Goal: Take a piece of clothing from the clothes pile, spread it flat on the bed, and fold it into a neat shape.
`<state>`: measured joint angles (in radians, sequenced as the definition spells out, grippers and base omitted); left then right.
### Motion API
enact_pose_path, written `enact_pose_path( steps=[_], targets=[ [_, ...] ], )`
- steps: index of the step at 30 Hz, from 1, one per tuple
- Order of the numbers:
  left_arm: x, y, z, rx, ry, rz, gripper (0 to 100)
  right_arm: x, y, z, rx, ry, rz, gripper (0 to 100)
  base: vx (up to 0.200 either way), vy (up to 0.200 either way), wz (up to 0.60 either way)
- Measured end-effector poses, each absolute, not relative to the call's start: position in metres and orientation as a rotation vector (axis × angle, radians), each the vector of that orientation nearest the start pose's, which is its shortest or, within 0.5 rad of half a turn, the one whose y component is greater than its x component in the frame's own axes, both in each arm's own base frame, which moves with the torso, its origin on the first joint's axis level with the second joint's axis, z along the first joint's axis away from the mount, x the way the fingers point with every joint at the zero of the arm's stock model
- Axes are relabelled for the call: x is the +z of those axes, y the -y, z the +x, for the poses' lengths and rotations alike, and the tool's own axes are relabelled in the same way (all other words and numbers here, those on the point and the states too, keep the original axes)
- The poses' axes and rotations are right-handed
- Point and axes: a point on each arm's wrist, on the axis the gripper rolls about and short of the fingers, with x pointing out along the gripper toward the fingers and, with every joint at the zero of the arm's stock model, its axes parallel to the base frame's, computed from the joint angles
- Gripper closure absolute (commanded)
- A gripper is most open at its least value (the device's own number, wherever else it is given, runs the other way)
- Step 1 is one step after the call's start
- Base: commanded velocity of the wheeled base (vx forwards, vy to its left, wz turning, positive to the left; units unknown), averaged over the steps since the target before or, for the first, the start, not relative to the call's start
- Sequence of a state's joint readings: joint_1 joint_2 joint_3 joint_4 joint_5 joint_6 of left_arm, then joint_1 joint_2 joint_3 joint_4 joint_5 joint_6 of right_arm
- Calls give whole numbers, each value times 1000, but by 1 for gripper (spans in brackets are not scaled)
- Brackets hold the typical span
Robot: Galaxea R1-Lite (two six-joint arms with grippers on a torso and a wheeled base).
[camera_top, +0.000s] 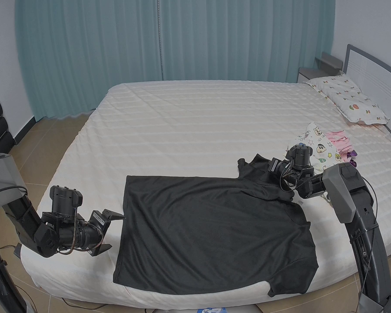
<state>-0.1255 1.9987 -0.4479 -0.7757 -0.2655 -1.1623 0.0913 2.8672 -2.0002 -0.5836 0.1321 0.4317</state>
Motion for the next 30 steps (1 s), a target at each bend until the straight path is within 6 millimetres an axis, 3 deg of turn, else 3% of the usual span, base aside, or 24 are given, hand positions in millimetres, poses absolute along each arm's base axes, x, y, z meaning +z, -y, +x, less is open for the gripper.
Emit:
enact_pose_path(
  steps=[11, 12, 24, 30],
  targets=[
    [29, 41, 273, 123, -906, -1140, 0, -23, -31, 558, 108, -271, 436, 100, 0, 0, 0],
    [29, 41, 273, 123, -906, -1140, 0, -23, -31, 558, 107, -267, 436, 0, 0, 0, 0],
    [29, 40, 274, 124, -905, -1140, 0, -17, -33, 558, 108, -224, 435, 0, 0, 0, 0],
    [29, 40, 274, 123, -905, -1140, 0, -20, -28, 544, 116, -302, 441, 0, 0, 0, 0]
  ],
)
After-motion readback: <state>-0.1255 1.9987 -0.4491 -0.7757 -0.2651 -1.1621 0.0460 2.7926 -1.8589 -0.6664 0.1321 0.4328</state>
